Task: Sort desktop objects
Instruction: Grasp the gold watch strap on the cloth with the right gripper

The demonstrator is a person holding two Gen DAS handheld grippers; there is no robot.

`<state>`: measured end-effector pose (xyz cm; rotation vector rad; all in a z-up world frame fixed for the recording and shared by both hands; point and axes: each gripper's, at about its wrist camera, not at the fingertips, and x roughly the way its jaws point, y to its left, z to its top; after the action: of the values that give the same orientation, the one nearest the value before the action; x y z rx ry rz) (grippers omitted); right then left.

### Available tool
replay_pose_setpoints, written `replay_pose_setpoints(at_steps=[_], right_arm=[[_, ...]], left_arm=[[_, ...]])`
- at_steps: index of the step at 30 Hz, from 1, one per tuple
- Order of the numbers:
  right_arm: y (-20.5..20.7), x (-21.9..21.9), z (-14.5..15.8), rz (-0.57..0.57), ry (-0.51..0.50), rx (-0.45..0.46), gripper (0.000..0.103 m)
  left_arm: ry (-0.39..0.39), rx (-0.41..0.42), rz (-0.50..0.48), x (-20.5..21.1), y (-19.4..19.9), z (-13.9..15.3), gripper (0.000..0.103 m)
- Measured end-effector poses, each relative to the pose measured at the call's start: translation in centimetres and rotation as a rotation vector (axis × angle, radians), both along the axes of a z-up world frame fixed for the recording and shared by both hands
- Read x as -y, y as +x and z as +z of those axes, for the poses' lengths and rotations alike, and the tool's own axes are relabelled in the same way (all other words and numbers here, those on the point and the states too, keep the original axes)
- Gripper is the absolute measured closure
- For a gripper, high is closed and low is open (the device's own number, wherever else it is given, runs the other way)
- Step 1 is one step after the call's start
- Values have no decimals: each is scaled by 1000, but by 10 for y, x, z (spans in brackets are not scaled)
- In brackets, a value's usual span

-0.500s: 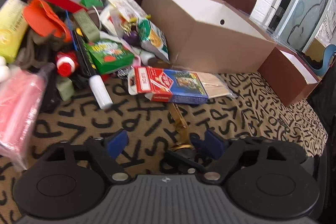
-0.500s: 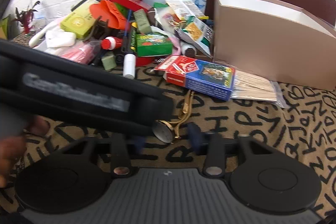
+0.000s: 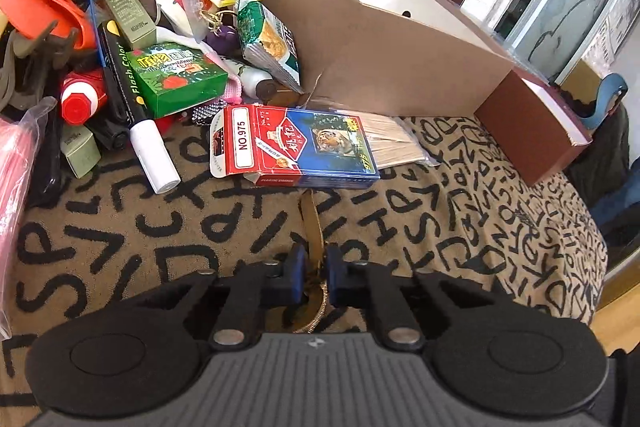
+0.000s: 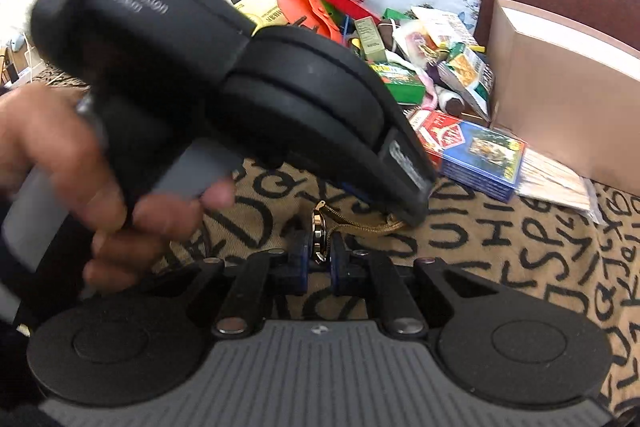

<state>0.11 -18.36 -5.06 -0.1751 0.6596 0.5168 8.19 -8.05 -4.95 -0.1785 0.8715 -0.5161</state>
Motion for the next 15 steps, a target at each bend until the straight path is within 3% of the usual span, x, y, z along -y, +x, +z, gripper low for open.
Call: replay_pose_setpoints(at_steps=[8,10,12,15], right_arm=[[-16,12,1,23,29,-29,92],[-16,11,1,19,15,-22,92],[-14,9,1,14,-2,-13,92],[-24,8,-1,7,-1,-3,92]], left_arm=[[-61,-13,66,-29,-23,6,93],[-103,-33,71,-30,-22,8,82],[-77,-36,34,-21,-20,9,50],[2,-5,-3,-7,-20,6,46]])
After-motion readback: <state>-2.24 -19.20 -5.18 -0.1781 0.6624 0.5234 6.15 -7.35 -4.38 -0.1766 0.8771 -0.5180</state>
